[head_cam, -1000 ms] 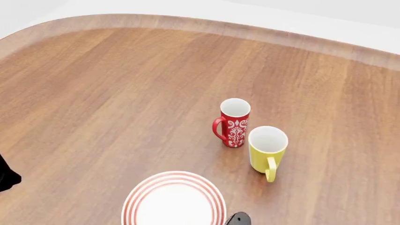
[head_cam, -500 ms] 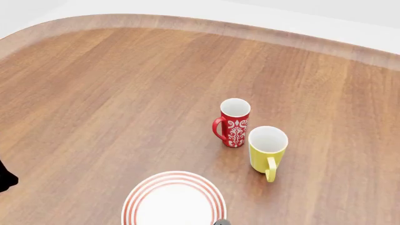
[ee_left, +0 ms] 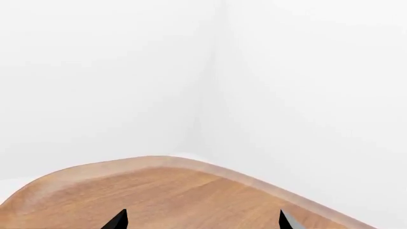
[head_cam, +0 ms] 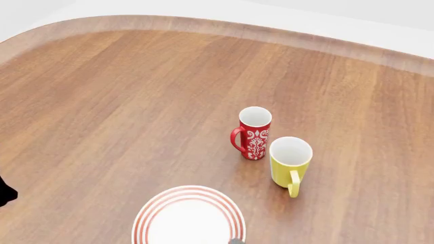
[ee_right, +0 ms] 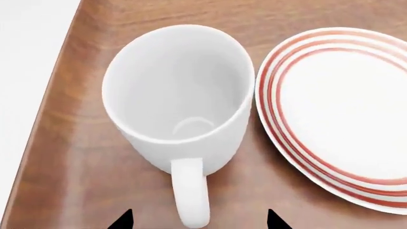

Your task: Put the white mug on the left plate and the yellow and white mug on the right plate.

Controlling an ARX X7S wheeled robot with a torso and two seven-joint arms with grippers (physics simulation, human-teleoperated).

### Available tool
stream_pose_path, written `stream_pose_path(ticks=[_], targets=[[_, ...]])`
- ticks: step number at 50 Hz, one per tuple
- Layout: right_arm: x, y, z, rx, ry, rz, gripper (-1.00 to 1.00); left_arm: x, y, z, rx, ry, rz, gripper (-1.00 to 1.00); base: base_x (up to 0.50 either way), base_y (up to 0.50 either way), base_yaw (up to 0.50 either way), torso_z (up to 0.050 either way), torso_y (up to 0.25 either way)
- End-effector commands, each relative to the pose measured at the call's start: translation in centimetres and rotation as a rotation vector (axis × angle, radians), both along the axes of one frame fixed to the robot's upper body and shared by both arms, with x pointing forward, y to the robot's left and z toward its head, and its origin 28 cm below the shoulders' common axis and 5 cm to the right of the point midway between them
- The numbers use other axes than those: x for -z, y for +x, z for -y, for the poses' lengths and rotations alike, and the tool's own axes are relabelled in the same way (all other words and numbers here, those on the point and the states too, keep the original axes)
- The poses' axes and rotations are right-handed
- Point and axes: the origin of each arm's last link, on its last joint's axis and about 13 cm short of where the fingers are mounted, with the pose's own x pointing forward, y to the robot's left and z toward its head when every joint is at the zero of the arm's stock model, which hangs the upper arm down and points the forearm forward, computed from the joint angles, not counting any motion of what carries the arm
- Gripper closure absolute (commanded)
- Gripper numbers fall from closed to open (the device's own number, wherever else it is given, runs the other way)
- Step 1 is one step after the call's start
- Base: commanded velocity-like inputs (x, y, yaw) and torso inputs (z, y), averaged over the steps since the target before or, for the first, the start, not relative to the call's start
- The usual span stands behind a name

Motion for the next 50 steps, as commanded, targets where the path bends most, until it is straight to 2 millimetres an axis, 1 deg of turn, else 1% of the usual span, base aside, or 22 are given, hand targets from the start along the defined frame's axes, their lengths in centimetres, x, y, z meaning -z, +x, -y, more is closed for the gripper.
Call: stream_pose_path(ticks=[1,21,29,37,42,50], targets=[[-0.2,0.6,-0.3,-0.018,-0.026,-0.004,-1.00,0.0,0.0,0.0,-0.002,-0.005,0.001,-1.00,0.00,0.00,0.00,0.000,0.000],[0.5,0.5,-0.5,-0.044,-0.105,-0.031,-1.00,-0.2,-0.1,-0.1,-0.008,-0.011,0.004,-1.00,0.00,0.00,0.00,0.000,0.000],[0.4,0.8,-0.6,-0.048,-0.119,-0.033,-1.00,-0.3,0.0,-0.1,-0.009,-0.012,0.004,-1.00,0.00,0.00,0.00,0.000,0.000],[-0.4,1.5,-1.2,-0.070,-0.113,-0.014,-1.00,-0.2,0.0,-0.1,-0.011,-0.015,0.004,-1.00,0.00,0.00,0.00,0.000,0.000],[-0.2,1.5,-1.5,-0.086,-0.116,-0.017,-1.00,-0.3,-0.1,-0.2,-0.013,-0.018,0.006,-1.00,0.00,0.00,0.00,0.000,0.000],[1.0,1.1,-1.5,-0.097,-0.123,-0.049,-1.00,-0.4,-0.1,-0.2,-0.015,-0.020,0.006,-1.00,0.00,0.00,0.00,0.000,0.000]])
